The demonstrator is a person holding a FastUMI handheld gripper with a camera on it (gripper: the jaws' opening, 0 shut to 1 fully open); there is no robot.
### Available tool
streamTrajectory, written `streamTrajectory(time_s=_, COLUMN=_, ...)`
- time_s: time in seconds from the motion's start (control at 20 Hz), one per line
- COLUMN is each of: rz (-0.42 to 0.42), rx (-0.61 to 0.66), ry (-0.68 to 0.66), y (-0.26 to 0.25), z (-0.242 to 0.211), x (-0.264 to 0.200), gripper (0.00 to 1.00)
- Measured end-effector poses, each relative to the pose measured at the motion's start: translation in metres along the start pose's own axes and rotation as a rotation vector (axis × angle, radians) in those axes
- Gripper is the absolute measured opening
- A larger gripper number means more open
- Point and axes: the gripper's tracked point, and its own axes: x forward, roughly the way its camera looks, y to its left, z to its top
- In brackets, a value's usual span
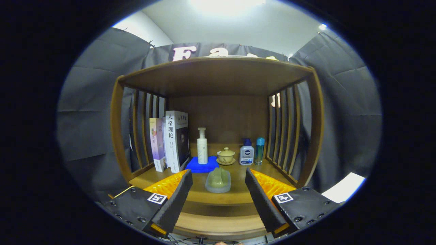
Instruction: Pull open the drawer, take out the items inside it, and place them on the countertop above the cabinet.
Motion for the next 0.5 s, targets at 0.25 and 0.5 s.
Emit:
streamTrajectory(time_s=0.25, rz=-0.001, rx=0.055, ry=0.010, y=0.001, z=-0.046, x=-0.050, gripper=0.98)
streamTrajectory(time_s=0.5, rz=-0.058, rx=0.043, ry=0.038, y=-0.002, z=-0.091, x=-0.080, gripper=0.98)
